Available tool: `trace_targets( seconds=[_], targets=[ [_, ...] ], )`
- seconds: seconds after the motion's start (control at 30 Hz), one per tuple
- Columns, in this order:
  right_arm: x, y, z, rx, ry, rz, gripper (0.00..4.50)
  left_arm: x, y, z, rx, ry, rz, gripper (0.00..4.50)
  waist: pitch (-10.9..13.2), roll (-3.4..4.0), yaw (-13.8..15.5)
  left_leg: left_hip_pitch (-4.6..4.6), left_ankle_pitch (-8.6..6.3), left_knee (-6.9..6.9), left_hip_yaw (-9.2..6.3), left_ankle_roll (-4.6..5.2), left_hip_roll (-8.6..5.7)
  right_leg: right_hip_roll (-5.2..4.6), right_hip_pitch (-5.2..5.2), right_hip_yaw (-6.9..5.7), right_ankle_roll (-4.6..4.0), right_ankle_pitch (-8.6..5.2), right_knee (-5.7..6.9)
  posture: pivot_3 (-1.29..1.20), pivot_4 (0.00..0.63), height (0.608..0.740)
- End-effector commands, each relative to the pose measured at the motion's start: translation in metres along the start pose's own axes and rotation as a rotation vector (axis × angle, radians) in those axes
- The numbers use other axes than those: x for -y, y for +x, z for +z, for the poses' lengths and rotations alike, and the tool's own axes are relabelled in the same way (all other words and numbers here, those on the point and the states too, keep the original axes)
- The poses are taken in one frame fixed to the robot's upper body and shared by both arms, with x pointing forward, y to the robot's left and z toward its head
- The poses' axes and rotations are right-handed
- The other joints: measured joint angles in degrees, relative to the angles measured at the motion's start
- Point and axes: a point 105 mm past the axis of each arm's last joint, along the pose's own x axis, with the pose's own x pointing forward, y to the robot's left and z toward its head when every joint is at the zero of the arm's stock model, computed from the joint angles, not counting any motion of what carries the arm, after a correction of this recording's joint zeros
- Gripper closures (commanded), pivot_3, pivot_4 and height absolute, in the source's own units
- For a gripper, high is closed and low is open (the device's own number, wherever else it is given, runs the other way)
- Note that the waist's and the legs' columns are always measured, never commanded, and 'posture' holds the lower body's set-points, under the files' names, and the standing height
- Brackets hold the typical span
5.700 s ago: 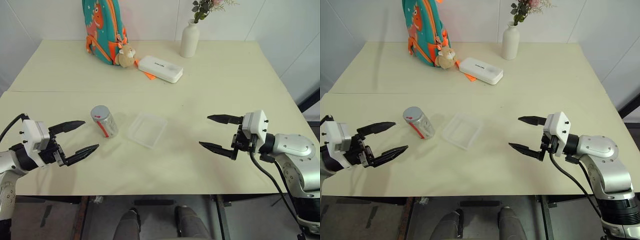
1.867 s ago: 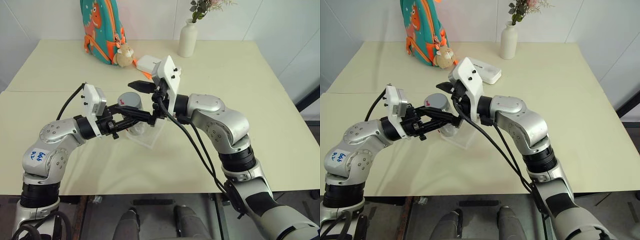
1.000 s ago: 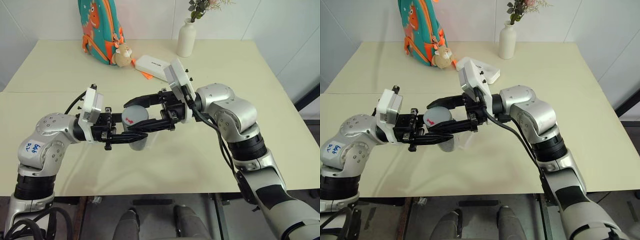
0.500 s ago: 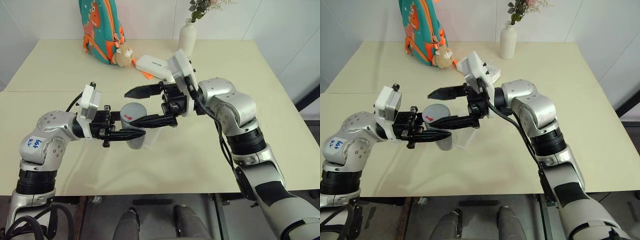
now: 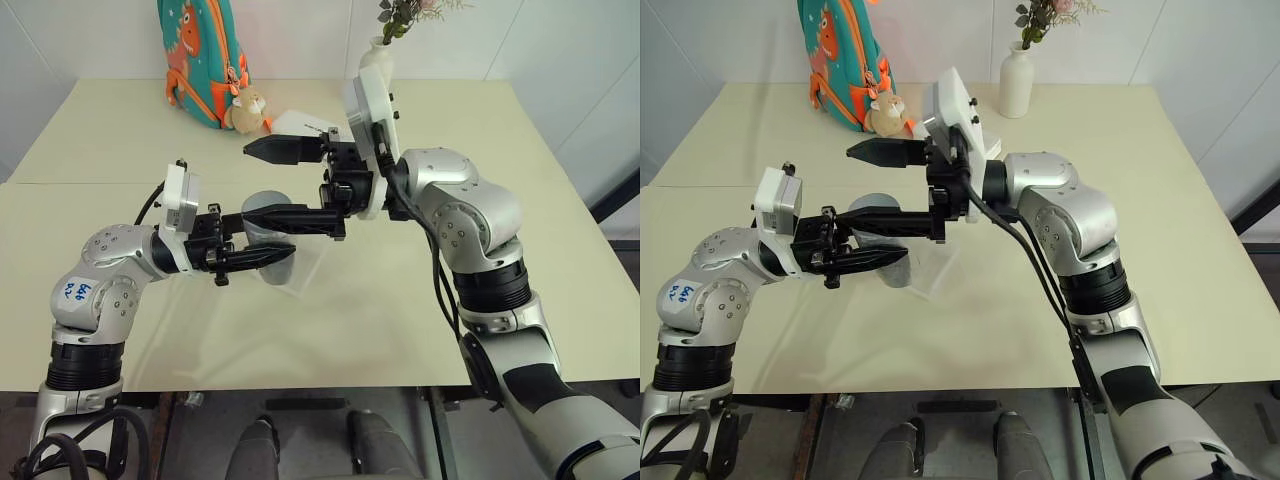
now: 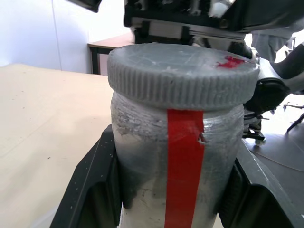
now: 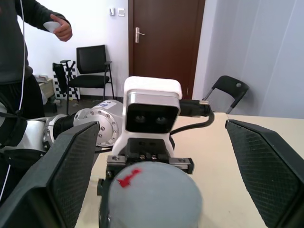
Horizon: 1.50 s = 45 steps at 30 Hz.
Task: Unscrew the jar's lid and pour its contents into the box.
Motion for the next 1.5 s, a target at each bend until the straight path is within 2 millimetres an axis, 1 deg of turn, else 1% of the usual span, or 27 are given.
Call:
trace_targets(
  seconds=[0.03,0.13,0.23,0.3,0.37,0.47,0.57,0.73,0.87,1.1,1.17,1.23,1.3,1.43,1.5],
  targets=[
    [-0.003,0.007,0.001,-0.015,-0.049,-0.009,0.03,0.002,0.001,0.009,0.024,0.038,-0.008,2.47,0.0,0.00,0.0,0.00,0.00,0.00,0.00,-0.01,0.00,0.00,0.00,0.00,0.00,0.00,0.00,0.00,0.150,0.740],
    [0.003,0.008,-0.001,-0.028,-0.075,-0.031,0.03,0.001,0.003,0.011,0.030,0.042,-0.012,2.47,0.0,0.00,0.1,0.00,0.01,0.01,0.00,-0.01,0.00,0.00,0.00,0.00,0.00,0.00,0.01,0.00,0.150,0.740],
    [0.012,0.006,-0.002,-0.041,-0.102,-0.064,0.03,-0.002,0.004,0.020,0.089,0.018,0.008,2.47,0.0,0.00,0.1,0.00,0.01,0.01,0.00,-0.01,0.00,0.00,0.00,0.00,0.00,0.00,0.00,0.00,0.150,0.740],
    [0.014,0.005,-0.004,-0.050,-0.114,-0.069,0.03,-0.003,0.003,0.023,0.104,0.011,0.013,2.47,0.0,0.00,0.1,0.00,0.01,0.01,0.00,-0.01,0.00,0.00,0.00,0.00,0.00,0.00,0.02,0.00,0.150,0.740],
    [0.016,0.004,-0.004,-0.049,-0.117,-0.069,0.03,-0.002,0.003,0.023,0.100,0.011,0.010,2.47,0.0,0.00,0.0,0.00,0.01,0.01,0.00,-0.01,0.00,0.01,0.00,0.00,0.00,0.00,0.03,0.00,0.150,0.740],
    [0.026,-0.004,-0.003,-0.053,-0.127,-0.100,0.03,0.002,0.002,0.021,0.082,0.018,-0.006,2.47,0.0,0.00,-0.1,0.00,0.01,0.01,0.00,-0.01,0.00,0.00,0.00,0.00,0.00,0.00,0.02,0.00,0.150,0.740],
    [0.038,-0.016,0.000,-0.056,-0.128,-0.138,0.03,0.003,0.002,0.018,0.062,0.032,-0.019,2.47,0.0,0.00,-0.1,0.00,0.01,0.01,0.00,-0.02,0.00,0.00,0.00,0.00,0.00,0.00,0.04,0.00,0.150,0.740],
    [0.054,-0.033,0.009,-0.047,-0.122,-0.176,0.03,0.002,0.002,0.017,0.066,0.038,-0.019,2.47,0.0,0.00,0.0,0.01,0.01,0.02,0.00,-0.02,0.00,0.00,0.00,0.00,0.00,0.00,0.06,0.00,0.150,0.740],
    [0.061,-0.042,0.011,-0.052,-0.112,-0.190,0.03,0.002,0.003,0.016,0.067,0.043,-0.023,2.47,0.0,0.00,0.0,0.01,0.01,0.02,0.00,-0.02,0.00,0.00,0.00,0.00,0.00,0.00,0.06,0.00,0.150,0.740],
    [0.087,-0.081,0.006,-0.065,-0.064,-0.306,0.03,0.001,0.002,0.017,0.067,0.059,-0.019,2.47,0.0,-0.01,0.0,0.01,0.02,0.02,0.00,-0.02,0.00,0.01,0.00,0.00,0.00,0.00,0.07,0.00,0.150,0.740],
    [0.092,-0.091,0.004,-0.067,-0.051,-0.331,0.03,0.001,0.001,0.017,0.067,0.062,-0.017,2.47,0.0,-0.03,0.9,-0.03,0.02,0.08,-0.01,-0.03,-0.04,-0.04,0.07,-0.03,0.00,0.00,-0.01,0.00,0.150,0.740],
    [0.094,-0.098,0.002,-0.070,-0.046,-0.341,0.03,0.001,0.000,0.017,0.065,0.065,-0.016,2.47,0.0,-0.02,0.8,-0.06,0.01,0.08,0.03,-0.05,-0.07,-0.07,0.08,0.01,0.00,0.01,-0.15,0.00,0.150,0.740],
    [0.091,-0.100,0.005,-0.055,-0.033,-0.317,0.03,0.001,-0.001,0.016,0.060,0.067,-0.011,2.47,0.1,0.03,0.0,-0.05,0.00,0.04,0.06,-0.05,-0.05,-0.04,0.05,0.04,0.01,0.01,-0.16,0.00,0.150,0.740],
    [0.074,-0.088,0.019,0.025,0.017,-0.206,0.03,0.000,-0.002,0.013,0.046,0.071,-0.001,2.47,0.1,0.13,-1.2,-0.04,0.01,-0.05,0.09,-0.08,0.09,0.08,-0.08,0.05,-0.02,-0.02,-0.03,0.00,0.150,0.740],
    [0.065,-0.077,0.024,0.054,0.030,-0.165,0.03,-0.001,-0.001,0.011,0.041,0.074,0.000,2.47,0.1,0.13,-1.5,-0.04,0.02,-0.05,0.10,-0.09,0.12,0.09,-0.09,0.05,-0.03,-0.03,-0.01,0.00,0.150,0.740]
  ],
)
